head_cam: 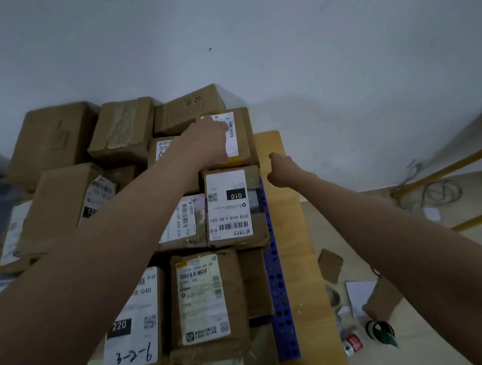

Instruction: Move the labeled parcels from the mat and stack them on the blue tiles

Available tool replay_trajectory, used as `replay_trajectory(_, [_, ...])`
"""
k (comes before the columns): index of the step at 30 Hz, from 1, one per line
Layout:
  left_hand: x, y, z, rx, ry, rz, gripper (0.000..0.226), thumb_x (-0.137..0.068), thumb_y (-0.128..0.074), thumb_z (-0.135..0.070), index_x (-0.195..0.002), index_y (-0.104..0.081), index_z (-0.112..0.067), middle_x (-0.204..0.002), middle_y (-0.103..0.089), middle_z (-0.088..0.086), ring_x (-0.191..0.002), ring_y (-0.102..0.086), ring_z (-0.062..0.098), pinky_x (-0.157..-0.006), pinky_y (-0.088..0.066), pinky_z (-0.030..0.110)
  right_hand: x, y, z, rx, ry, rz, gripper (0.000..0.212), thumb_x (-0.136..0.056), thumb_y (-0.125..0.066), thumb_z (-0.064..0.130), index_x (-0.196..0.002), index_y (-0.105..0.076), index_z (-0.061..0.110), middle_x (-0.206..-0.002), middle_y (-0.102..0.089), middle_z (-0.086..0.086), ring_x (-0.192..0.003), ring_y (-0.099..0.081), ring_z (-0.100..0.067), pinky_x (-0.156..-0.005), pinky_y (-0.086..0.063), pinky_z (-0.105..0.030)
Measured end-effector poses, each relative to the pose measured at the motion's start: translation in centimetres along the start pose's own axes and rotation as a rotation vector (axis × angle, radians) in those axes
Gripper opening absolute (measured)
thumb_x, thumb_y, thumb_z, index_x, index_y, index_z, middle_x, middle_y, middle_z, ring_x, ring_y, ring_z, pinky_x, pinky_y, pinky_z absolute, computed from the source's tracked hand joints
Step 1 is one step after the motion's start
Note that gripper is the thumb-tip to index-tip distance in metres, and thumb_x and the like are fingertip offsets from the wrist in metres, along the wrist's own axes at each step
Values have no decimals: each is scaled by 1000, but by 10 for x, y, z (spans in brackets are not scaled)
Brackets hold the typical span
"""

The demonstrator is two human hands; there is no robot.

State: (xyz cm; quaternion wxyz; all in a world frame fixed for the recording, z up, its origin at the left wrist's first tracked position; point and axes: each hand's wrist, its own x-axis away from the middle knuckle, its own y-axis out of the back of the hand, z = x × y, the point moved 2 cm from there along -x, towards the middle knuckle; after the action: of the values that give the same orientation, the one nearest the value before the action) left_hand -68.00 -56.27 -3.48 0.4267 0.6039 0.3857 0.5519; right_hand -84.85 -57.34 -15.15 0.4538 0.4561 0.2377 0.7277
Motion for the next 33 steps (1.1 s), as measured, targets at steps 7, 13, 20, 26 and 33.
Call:
replay_trajectory(7, [-26, -18, 7, 22, 13, 87, 76, -76, -80, -31, -141, -43, -21, -140, -44, 12, -124, -47, 32, -94, -43, 44, -37, -4, 5, -38, 23, 28, 58, -92, -54, 1, -147, -32, 5, -136, -54, -18, -126, -51, -32, -98, -45, -38])
replay_trajectory(13, [-33, -23, 15, 20, 11, 72, 86, -73, -82, -37, -145, -37, -26, -142, -38, 12, -125, -44, 34, -93, -43, 45, -48, -12, 9, -131, 89, 3, 53, -98, -48, 8, -149, -36, 17, -125, -63, -16, -111, -60, -32, -92, -52, -41])
replay_trajectory(20, [-31, -23, 18, 33, 6, 67, 87, -75, -80, -37, -147, -33, -27, -145, -35, 11, -127, -42, 34, -97, -41, 45, -51, -18, 5, -98, 140, -46, 49, -96, -50, 6, -144, -42, 12, -119, -65, -18, -107, -62, -32, -87, -51, -37])
replay_trajectory(26, [-28, -22, 16, 48, 13, 66, 87, -75, -80, -35, -147, -33, -27, -145, -34, 11, -128, -42, 33, -97, -41, 45, -52, -23, 9, -61, 187, -42, 53, -96, -54, 9, -147, -38, 16, -116, -66, -14, -104, -64, -29, -82, -49, -31])
replay_trajectory(33, [-24, -21, 17, 85, 16, 66, 86, -75, -80, -35, -147, -34, -28, -143, -35, 10, -127, -43, 32, -96, -41, 44, -56, -23, 10, -53, 177, 26, 65, -97, -55, 13, -154, -24, 19, -127, -61, -15, -111, -60, -30, -85, -45, -29])
